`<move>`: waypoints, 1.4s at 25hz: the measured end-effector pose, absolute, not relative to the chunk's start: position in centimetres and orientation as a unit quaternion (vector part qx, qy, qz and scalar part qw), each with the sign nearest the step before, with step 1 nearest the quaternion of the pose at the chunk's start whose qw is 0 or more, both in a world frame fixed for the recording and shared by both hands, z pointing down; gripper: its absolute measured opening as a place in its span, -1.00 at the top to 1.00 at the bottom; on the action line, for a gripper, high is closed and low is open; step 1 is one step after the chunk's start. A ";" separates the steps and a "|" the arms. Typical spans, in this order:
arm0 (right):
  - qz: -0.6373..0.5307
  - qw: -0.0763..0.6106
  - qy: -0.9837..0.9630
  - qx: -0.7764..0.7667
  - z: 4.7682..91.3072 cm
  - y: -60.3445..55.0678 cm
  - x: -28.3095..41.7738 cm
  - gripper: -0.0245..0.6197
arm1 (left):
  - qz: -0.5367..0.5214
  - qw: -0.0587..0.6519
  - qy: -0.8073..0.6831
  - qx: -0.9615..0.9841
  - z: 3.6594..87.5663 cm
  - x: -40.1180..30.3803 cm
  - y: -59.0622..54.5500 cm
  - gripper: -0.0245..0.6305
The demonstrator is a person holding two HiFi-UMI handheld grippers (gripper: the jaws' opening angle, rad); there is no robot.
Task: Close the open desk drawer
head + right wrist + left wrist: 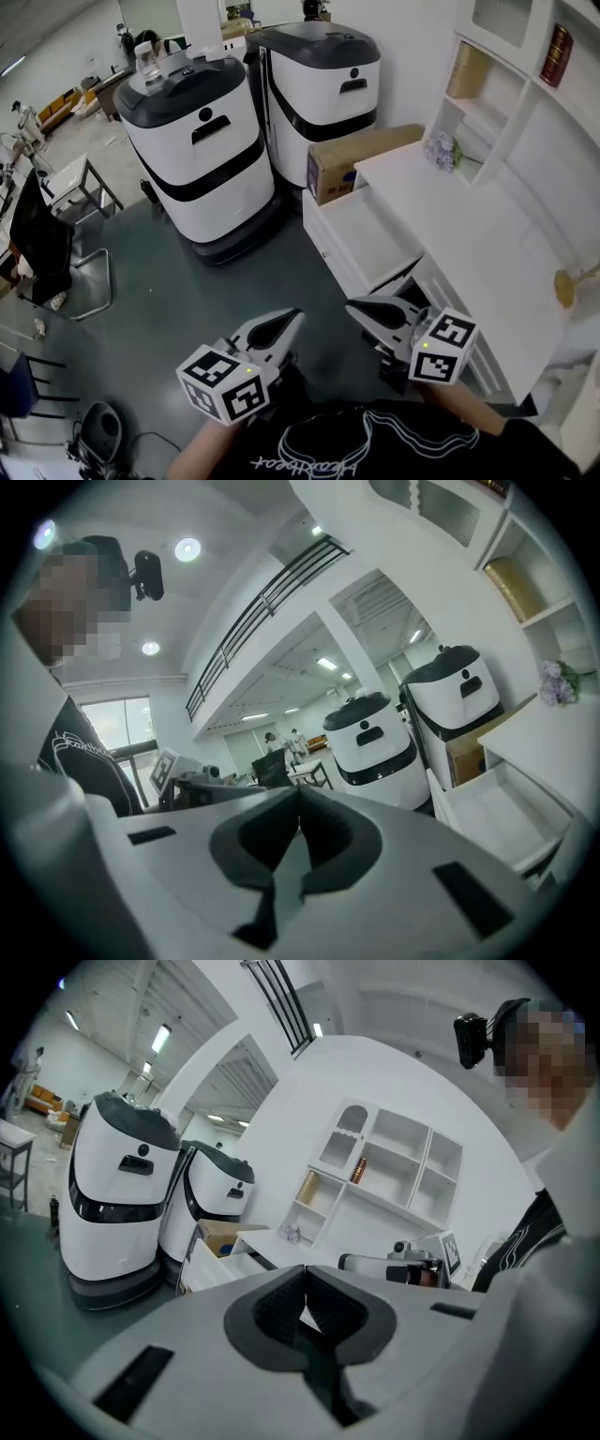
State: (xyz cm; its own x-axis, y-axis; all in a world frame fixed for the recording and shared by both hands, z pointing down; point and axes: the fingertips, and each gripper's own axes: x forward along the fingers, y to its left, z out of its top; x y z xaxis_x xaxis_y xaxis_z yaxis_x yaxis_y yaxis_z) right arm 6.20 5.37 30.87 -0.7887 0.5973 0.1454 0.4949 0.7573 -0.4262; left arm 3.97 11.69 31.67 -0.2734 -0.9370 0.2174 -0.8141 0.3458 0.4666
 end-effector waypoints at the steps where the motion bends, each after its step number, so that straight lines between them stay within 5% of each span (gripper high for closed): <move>1: 0.189 0.136 -0.930 -0.283 30.9 4.9 5.1 0.90 | -0.132 0.236 -0.779 0.566 31.8 2.8 11.2 0.91; 17: 0.245 0.125 -0.957 -0.093 33.4 -1.3 -8.9 0.90 | -0.104 0.268 -0.656 0.697 34.2 -13.0 4.0 0.91; 35: 0.306 0.128 -0.939 0.092 43.3 -6.3 -5.6 0.90 | -0.022 0.296 -0.605 0.739 46.9 -16.5 -2.2 0.91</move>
State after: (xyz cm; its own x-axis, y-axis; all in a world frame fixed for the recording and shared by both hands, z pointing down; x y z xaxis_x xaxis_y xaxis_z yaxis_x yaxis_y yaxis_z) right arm -5.57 -6.32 43.34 -0.9504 -0.0936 0.2966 -0.2503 0.7963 -0.5507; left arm -16.54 -2.23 46.94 0.2663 -0.9070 0.3262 -0.8810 -0.0918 0.4641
